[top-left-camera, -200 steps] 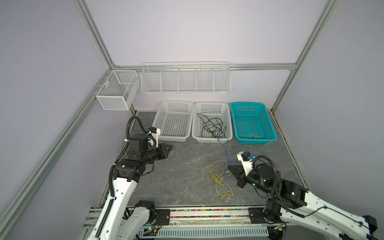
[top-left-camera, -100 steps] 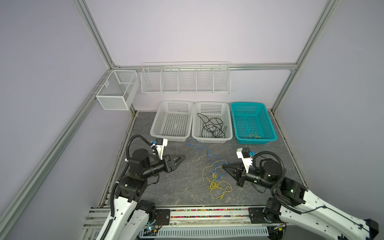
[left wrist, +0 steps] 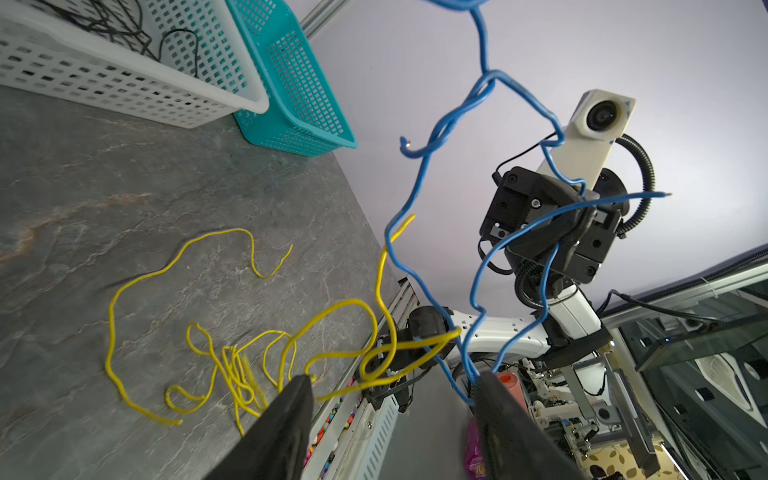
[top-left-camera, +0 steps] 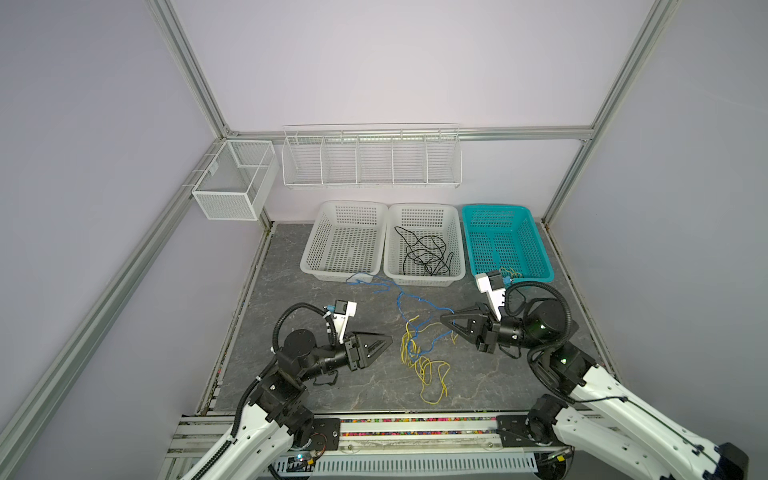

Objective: Untangle the cables

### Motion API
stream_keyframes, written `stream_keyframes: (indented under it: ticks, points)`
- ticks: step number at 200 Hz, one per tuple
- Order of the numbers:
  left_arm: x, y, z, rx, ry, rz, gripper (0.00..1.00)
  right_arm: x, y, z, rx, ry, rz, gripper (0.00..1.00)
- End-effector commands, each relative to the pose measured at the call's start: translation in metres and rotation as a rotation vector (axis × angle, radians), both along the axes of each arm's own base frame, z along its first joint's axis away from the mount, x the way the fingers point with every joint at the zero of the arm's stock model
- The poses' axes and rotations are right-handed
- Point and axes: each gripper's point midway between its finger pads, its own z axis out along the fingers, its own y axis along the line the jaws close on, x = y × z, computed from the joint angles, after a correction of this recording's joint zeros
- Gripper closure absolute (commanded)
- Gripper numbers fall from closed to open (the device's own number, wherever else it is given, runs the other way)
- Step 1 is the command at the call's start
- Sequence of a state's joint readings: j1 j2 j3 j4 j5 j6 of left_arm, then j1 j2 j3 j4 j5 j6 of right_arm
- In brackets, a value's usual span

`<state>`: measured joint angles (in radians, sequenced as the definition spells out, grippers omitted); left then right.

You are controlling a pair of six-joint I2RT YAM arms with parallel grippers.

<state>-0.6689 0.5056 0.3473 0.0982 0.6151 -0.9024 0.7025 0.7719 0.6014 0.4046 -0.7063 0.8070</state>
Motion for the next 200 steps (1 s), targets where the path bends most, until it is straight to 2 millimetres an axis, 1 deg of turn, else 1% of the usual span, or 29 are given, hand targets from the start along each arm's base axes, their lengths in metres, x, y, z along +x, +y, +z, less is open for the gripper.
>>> stream_keyframes:
  ticks: [1, 14, 42, 67, 101, 126, 139, 149, 200]
  points:
    - [0.008, -0.006, 0.029, -0.094, -0.108, 0.025, 0.35, -0.022, -0.002, 0.021, 0.078, -0.040, 0.124, 0.94]
    - [0.010, -0.008, 0.032, -0.104, -0.127, 0.024, 0.34, -0.023, -0.002, 0.023, 0.080, -0.043, 0.137, 0.94]
    - [0.018, -0.009, 0.030, -0.091, -0.153, 0.056, 0.33, -0.029, -0.003, 0.026, 0.091, -0.048, 0.166, 0.94]
    - [0.021, -0.007, 0.034, -0.107, -0.169, 0.080, 0.33, -0.031, -0.002, 0.022, 0.083, -0.040, 0.180, 0.94]
    - [0.020, -0.006, 0.047, -0.167, -0.187, 0.078, 0.34, -0.032, -0.002, 0.018, 0.083, -0.038, 0.182, 0.94]
    - [0.018, -0.008, 0.051, -0.188, -0.180, 0.054, 0.37, -0.032, -0.002, 0.019, 0.088, -0.044, 0.180, 0.94]
    - [0.016, -0.010, 0.052, -0.196, -0.177, 0.036, 0.40, -0.032, -0.001, 0.019, 0.089, -0.045, 0.183, 0.94]
    - [0.014, -0.012, 0.053, -0.199, -0.178, 0.022, 0.44, -0.032, 0.000, 0.018, 0.091, -0.045, 0.181, 0.94]
    - [0.010, -0.014, 0.048, -0.196, -0.156, -0.010, 0.72, -0.023, -0.001, 0.014, 0.100, -0.036, 0.120, 0.94]
